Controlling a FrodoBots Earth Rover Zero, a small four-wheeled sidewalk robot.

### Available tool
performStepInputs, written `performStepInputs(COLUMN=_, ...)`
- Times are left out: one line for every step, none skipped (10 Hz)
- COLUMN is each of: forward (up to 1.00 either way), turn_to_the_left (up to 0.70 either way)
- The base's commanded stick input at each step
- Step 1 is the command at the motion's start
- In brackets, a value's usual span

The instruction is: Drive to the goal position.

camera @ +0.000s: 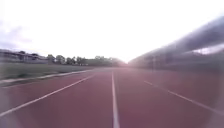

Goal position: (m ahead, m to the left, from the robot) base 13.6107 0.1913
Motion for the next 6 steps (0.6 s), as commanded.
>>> performStepInputs(forward=0.70, turn_to_the_left=0.00)
performStepInputs(forward=0.70, turn_to_the_left=0.00)
performStepInputs(forward=0.70, turn_to_the_left=0.00)
performStepInputs(forward=0.70, turn_to_the_left=0.00)
performStepInputs(forward=0.70, turn_to_the_left=0.00)
performStepInputs(forward=0.70, turn_to_the_left=0.00)
